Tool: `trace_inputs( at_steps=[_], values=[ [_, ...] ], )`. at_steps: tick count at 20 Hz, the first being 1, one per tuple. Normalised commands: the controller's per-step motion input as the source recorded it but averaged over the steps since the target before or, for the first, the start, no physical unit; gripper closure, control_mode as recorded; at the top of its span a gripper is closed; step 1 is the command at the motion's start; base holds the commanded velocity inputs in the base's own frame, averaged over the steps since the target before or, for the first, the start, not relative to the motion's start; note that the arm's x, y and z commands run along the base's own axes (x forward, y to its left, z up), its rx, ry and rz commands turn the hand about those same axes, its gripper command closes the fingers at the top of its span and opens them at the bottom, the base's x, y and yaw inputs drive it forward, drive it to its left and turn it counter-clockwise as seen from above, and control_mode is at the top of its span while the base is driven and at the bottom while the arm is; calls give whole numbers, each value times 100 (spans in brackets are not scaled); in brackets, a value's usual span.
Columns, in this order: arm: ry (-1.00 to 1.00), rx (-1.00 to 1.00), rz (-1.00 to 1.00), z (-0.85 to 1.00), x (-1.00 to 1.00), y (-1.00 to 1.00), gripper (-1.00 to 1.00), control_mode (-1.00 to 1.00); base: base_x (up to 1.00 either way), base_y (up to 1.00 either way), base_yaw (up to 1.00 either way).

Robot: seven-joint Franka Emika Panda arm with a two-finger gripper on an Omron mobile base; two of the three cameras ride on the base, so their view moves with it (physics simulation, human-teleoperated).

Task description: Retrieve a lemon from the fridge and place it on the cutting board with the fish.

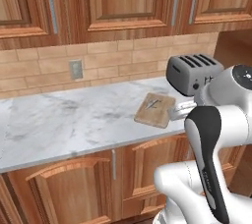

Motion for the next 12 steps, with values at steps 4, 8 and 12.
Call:
trace_inputs(
  at_steps=[4, 8, 12],
  values=[
    [0, 0, 0, 0, 0, 0, 100, 100, 41, -14, 0],
    [0, 0, 0, 0, 0, 0, 100, 100, 32, -22, 0],
    [0, 0, 0, 0, 0, 0, 100, 100, 16, -33, 0]
  ],
)
